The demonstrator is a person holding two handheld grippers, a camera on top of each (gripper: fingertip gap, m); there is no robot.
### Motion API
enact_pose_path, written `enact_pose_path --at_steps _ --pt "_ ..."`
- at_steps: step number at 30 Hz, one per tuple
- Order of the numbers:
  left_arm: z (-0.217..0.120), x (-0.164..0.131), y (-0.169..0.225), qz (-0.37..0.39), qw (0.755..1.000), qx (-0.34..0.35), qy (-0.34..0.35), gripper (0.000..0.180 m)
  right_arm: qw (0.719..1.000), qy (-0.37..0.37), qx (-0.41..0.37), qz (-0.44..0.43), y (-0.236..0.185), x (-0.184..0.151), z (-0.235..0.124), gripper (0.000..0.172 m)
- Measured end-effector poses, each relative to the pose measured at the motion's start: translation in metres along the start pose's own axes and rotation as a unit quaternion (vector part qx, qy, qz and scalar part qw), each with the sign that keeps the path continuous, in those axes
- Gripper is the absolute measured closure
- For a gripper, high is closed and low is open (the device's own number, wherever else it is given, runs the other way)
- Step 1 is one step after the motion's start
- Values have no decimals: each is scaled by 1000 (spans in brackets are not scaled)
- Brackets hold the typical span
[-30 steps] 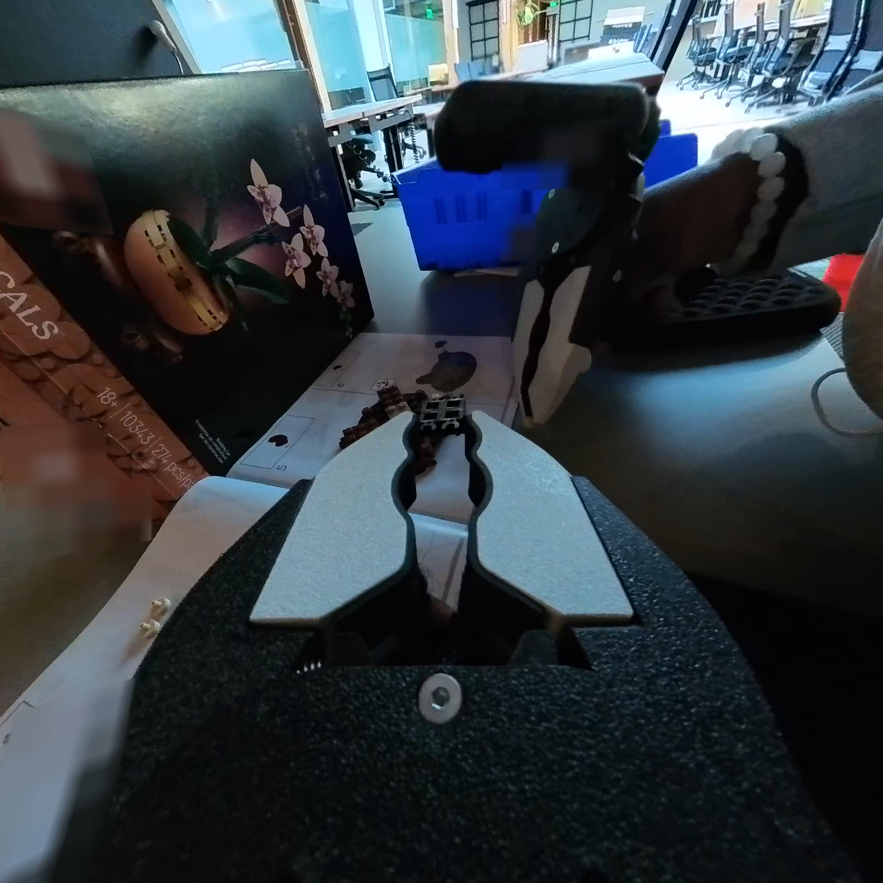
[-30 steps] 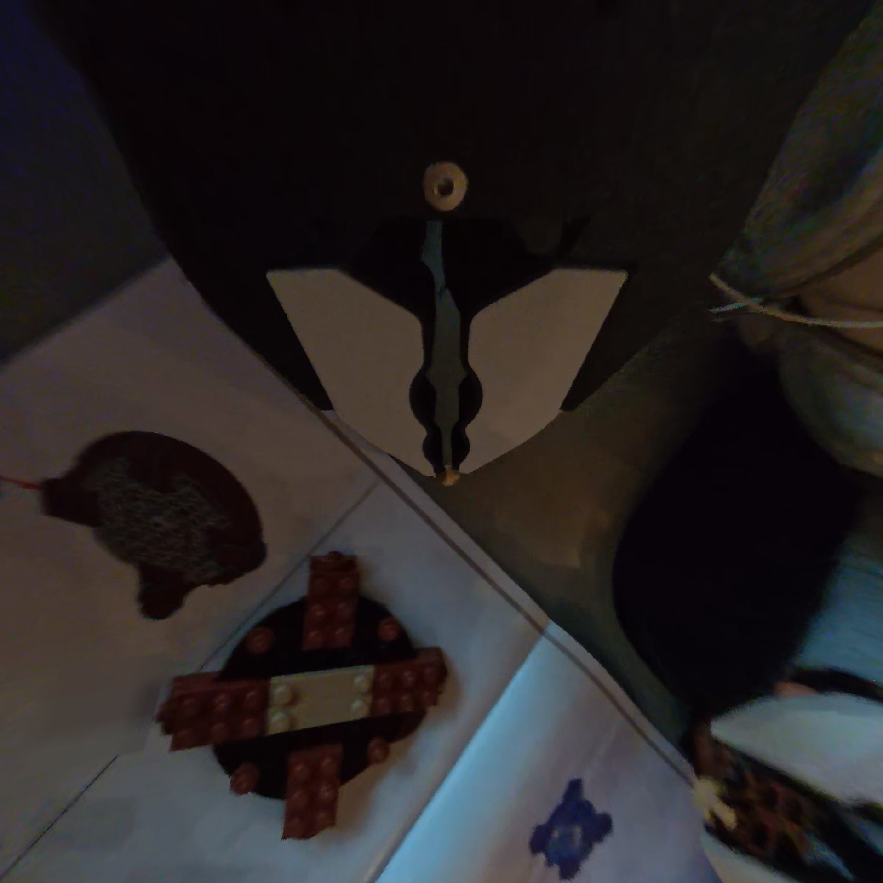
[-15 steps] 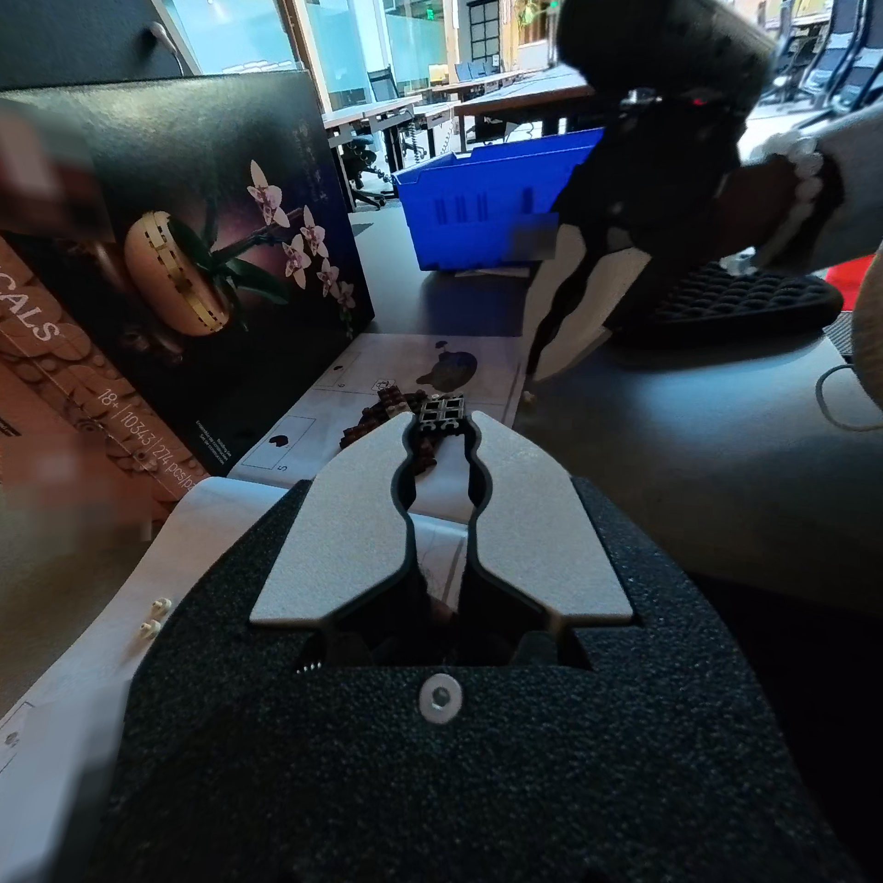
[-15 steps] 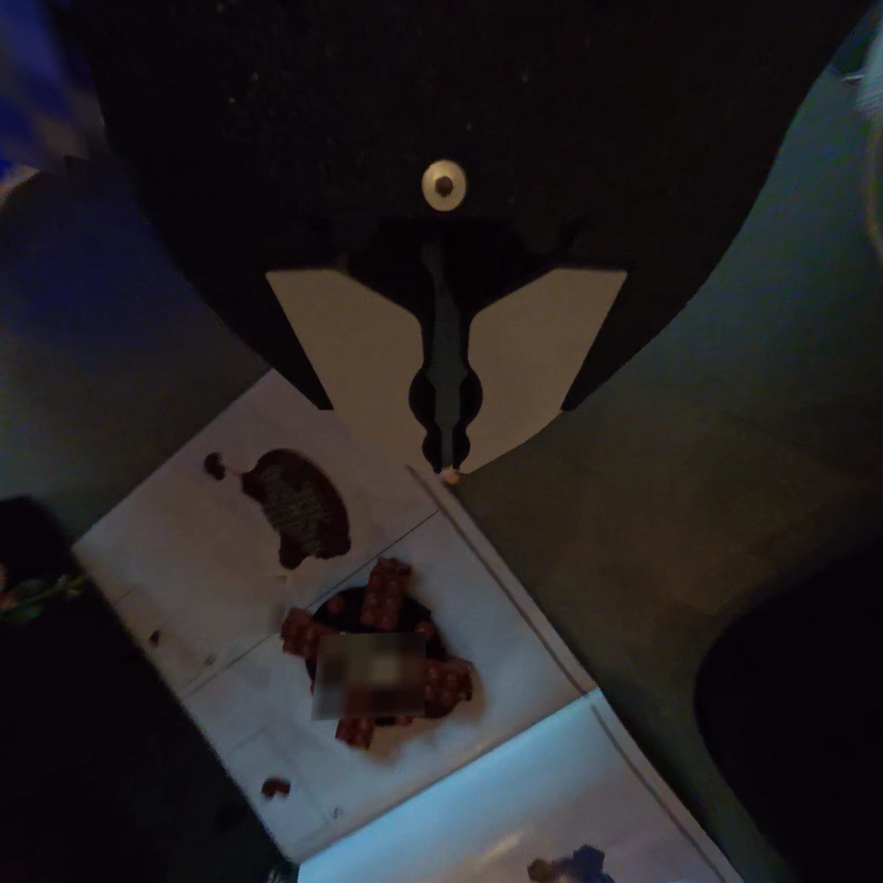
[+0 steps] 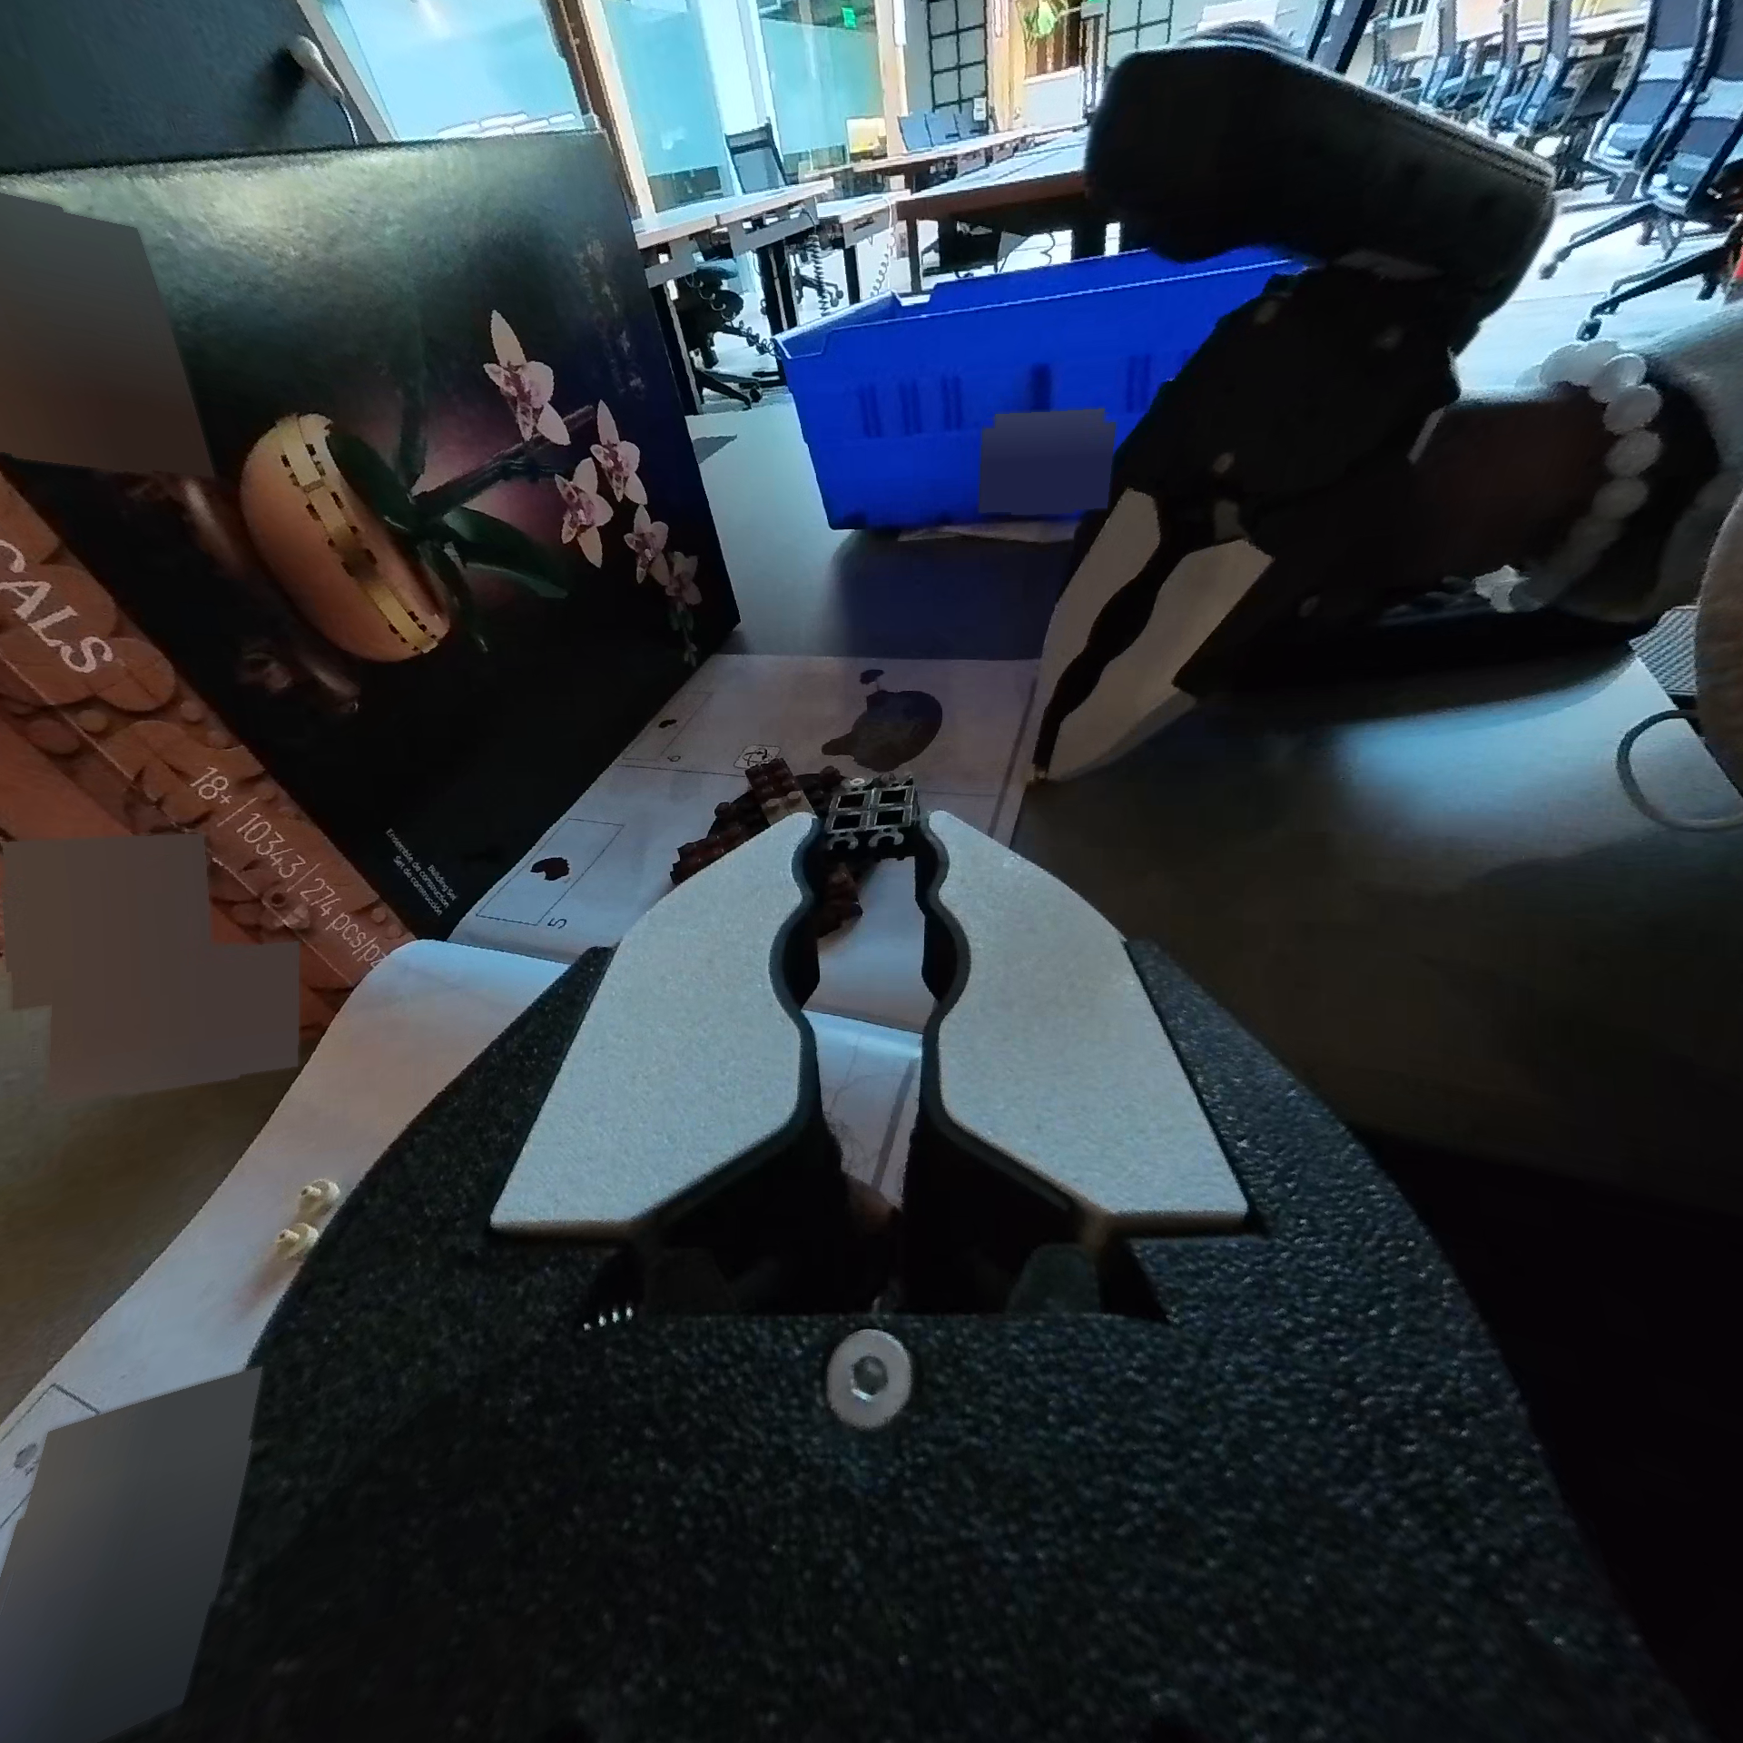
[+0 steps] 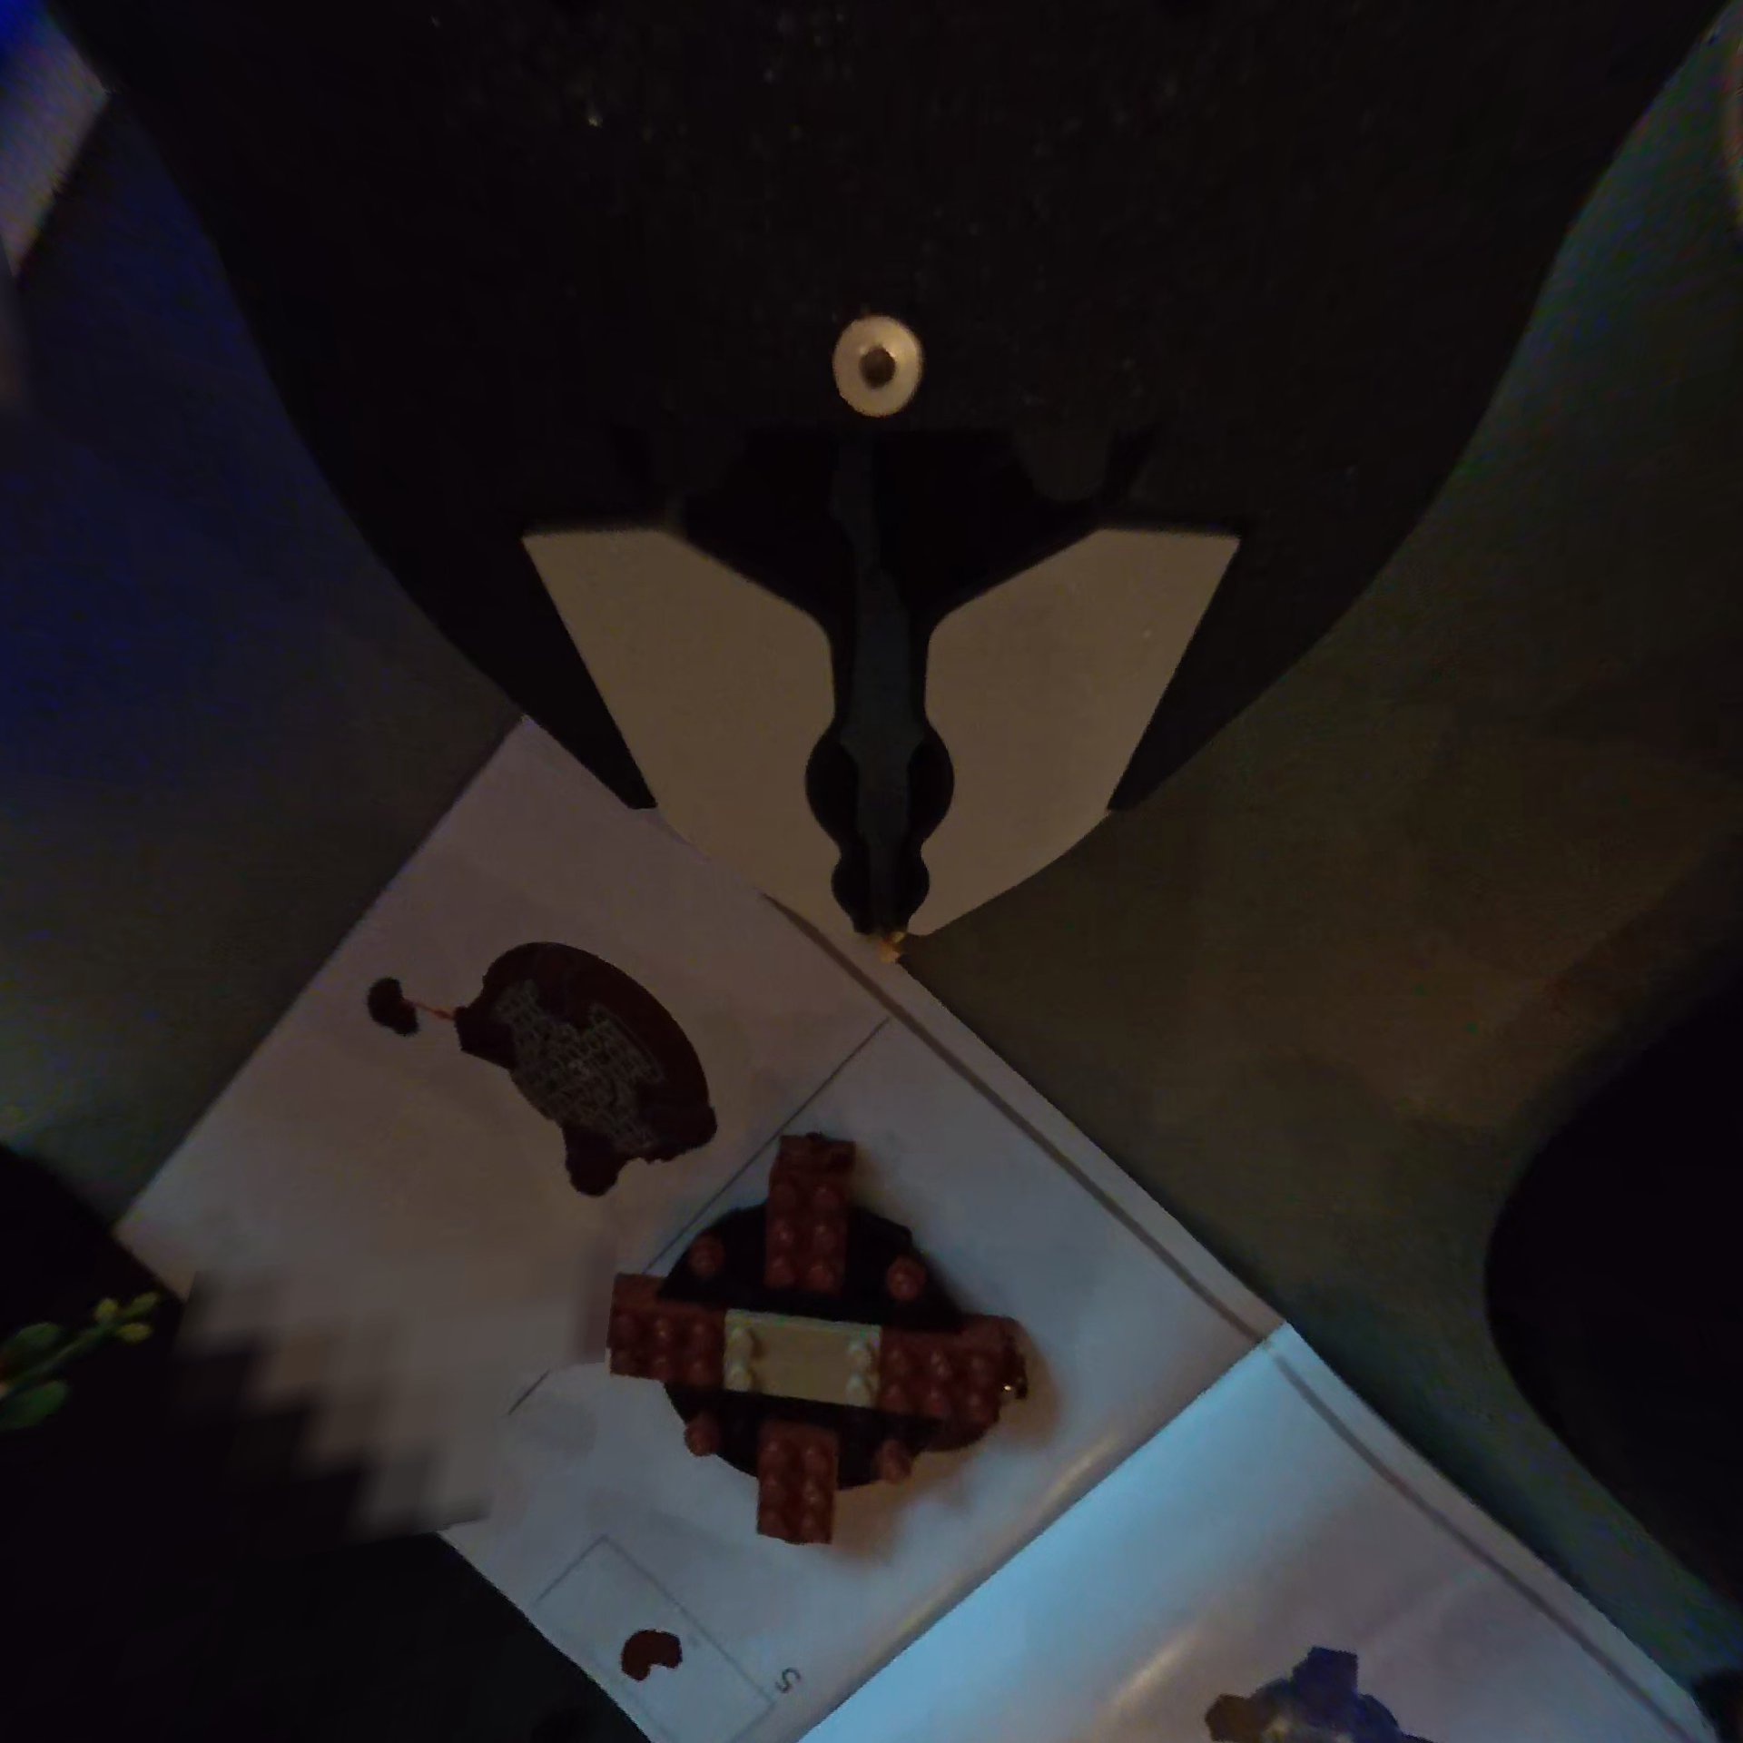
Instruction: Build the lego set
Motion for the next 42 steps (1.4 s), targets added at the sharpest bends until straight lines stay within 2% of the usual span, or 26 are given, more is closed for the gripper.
enact_pose_path --at_steps 7,16,20,26,31,35,42 --pt "0 0 -1 -3 1000 0 2 163 1000 5 -18 -25 -1 5 -1 172" --pt "-1 0 -1 -4 1000 1 4 163 999 10 -3 -37 0 8 0 171" --pt "-1 0 -1 -2 1000 -1 3 163 997 25 21 -70 -1 6 -3 167" --pt "1 0 1 7 1000 1 5 164 997 25 33 -64 5 7 2 166" --pt "12 13 6 -1 999 -2 -42 164 995 10 51 -81 7 11 -2 166" --pt "27 30 14 -67 997 -35 -15 164 992 -1 72 -103 13 13 -2 166" --pt "47 26 22 -74 996 -18 -56 163 985 16 125 -117 22 9 -5 164"
Point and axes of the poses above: each gripper's, where its closed fingertips meet, z out along the fingers, x out of its top, y = z × x across the jaws, the point moved 9 cm from there along -z, back along the fingers, and after that the axes turned 8 degrees about x, right-handed, at the moved point
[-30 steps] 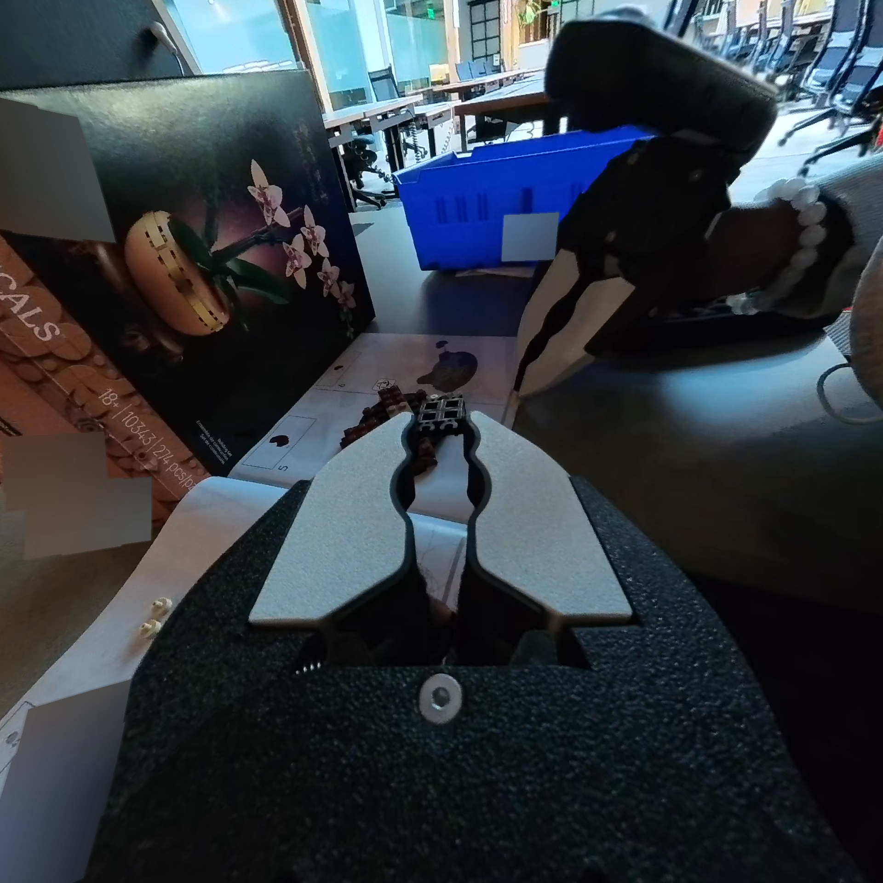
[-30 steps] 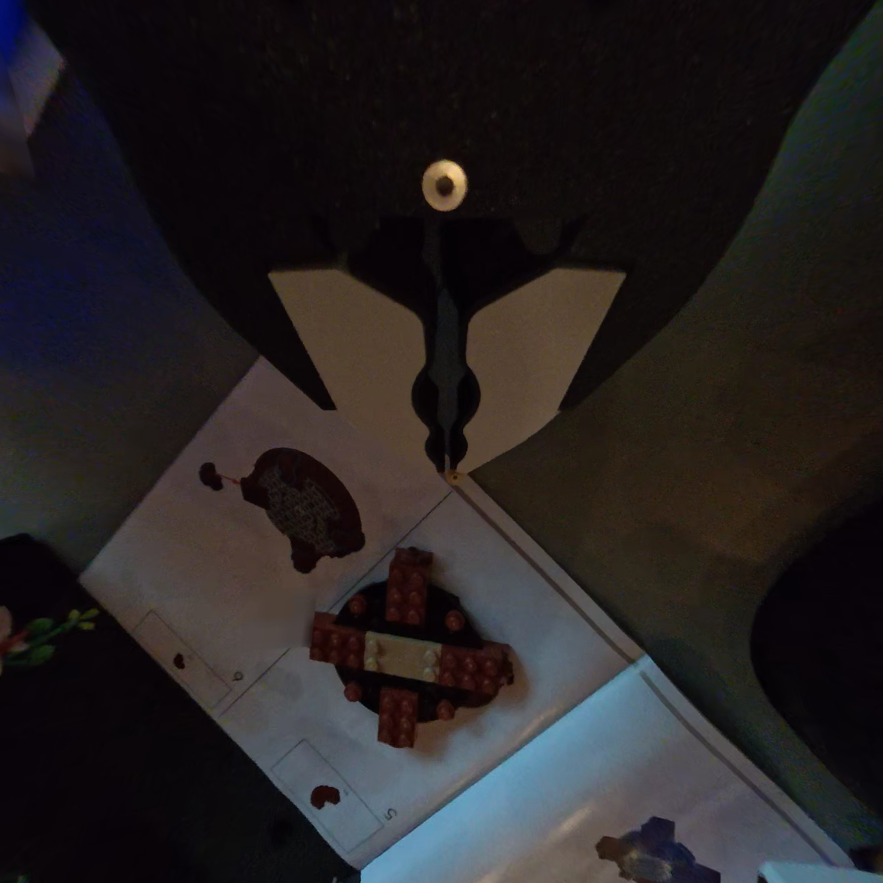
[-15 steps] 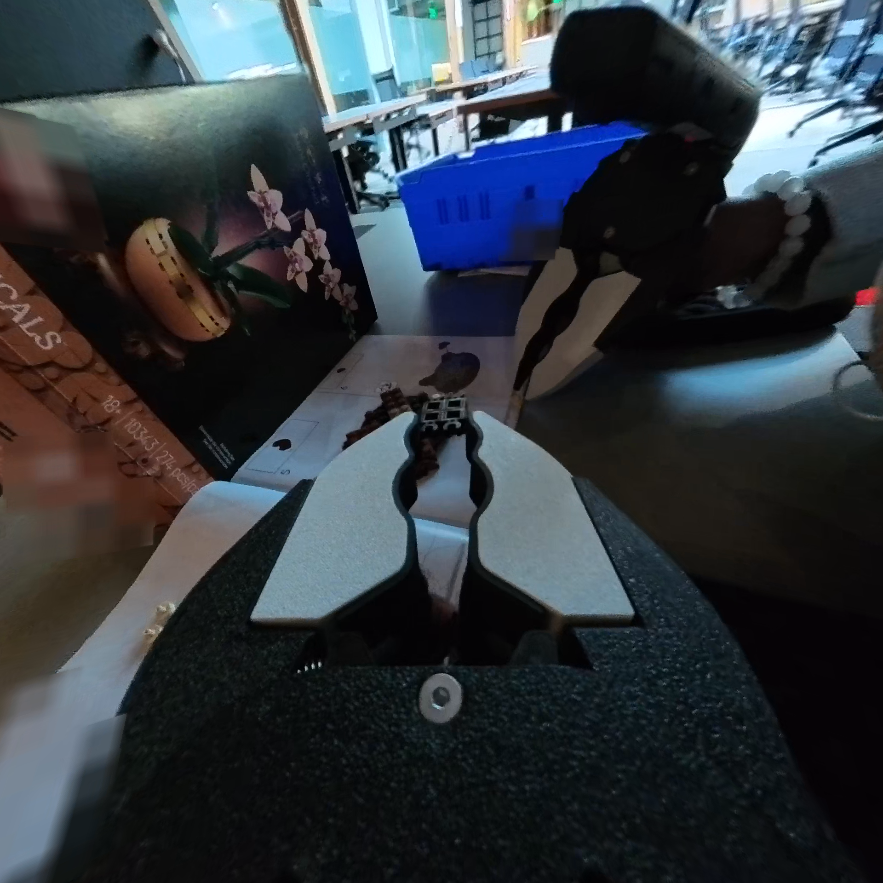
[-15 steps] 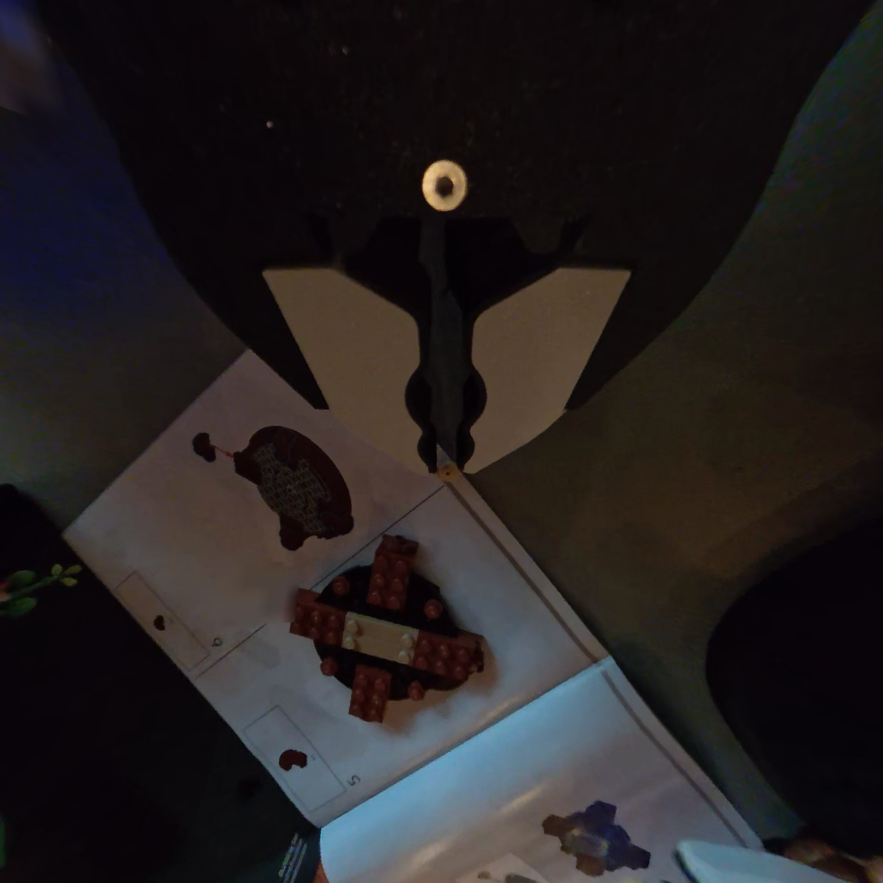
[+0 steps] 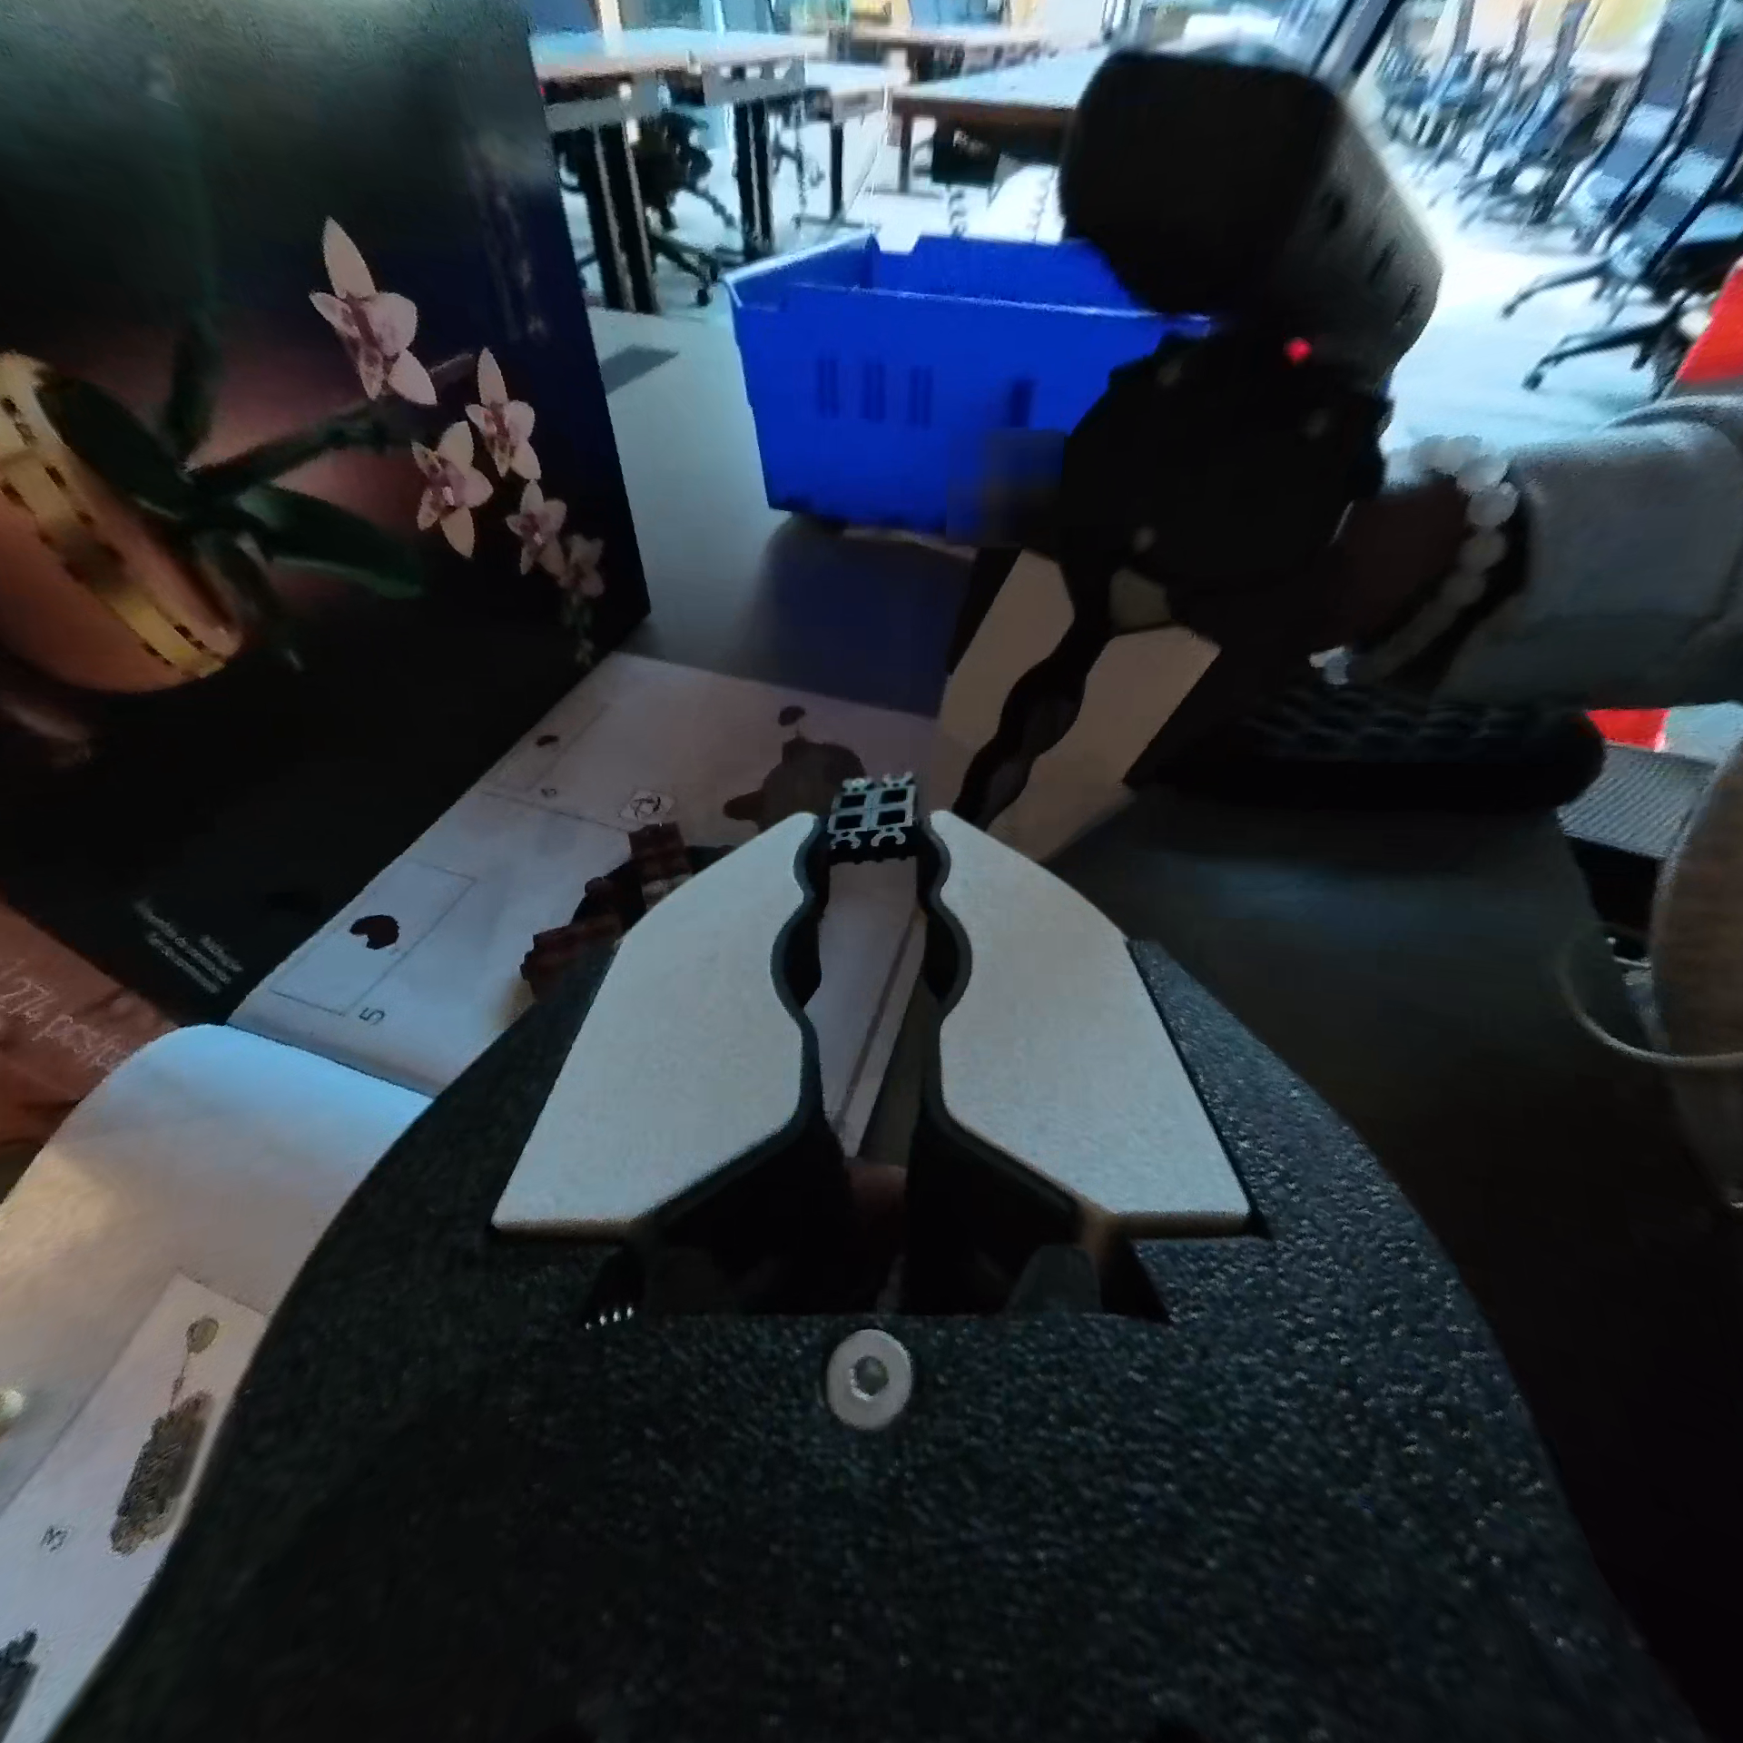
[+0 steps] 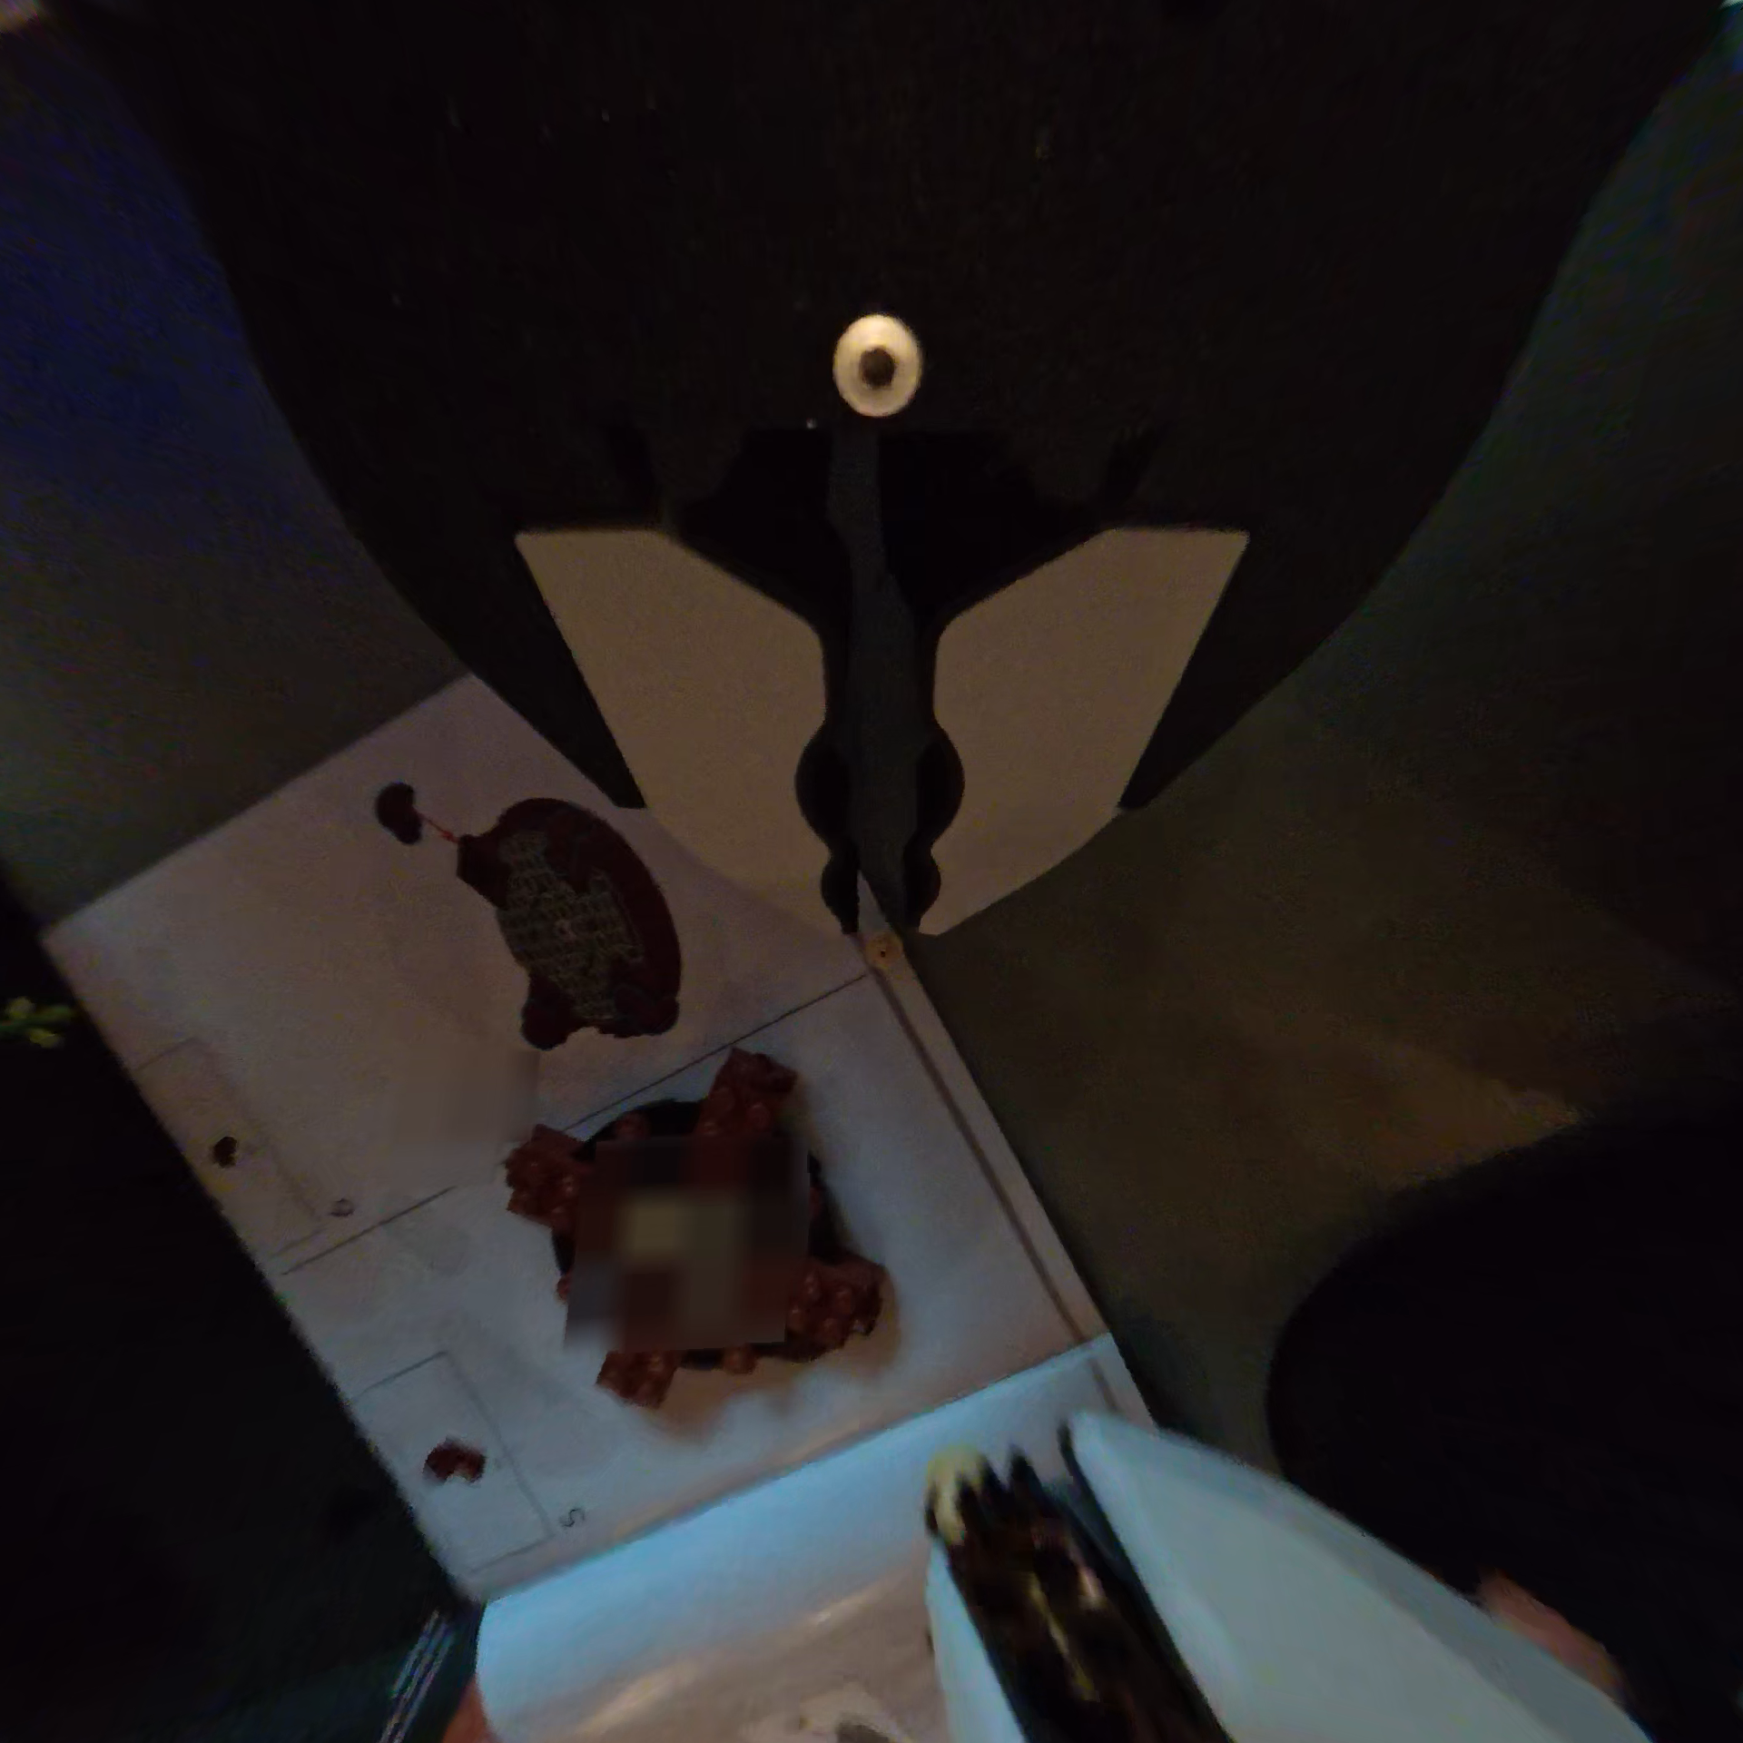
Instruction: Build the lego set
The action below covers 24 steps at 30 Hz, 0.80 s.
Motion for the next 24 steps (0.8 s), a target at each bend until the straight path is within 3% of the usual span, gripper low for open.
enact_pose_path --at_steps 4,8,10,15,19,24 --pt "8 5 6 0 1000 -16 2 163 993 105 43 11 4 11 -22 164" --pt "14 8 15 43 998 -16 36 164 968 186 148 77 7 17 -37 159" --pt "14 12 20 76 994 -2 73 164 939 227 217 141 10 17 -40 162" --pt "11 19 34 133 981 18 141 164 835 292 374 279 16 14 -38 161" --pt "9 19 35 133 980 17 149 164 785 305 429 327 13 14 -31 159" --pt "7 17 34 142 979 16 143 164 752 310 464 350 8 16 -27 155"
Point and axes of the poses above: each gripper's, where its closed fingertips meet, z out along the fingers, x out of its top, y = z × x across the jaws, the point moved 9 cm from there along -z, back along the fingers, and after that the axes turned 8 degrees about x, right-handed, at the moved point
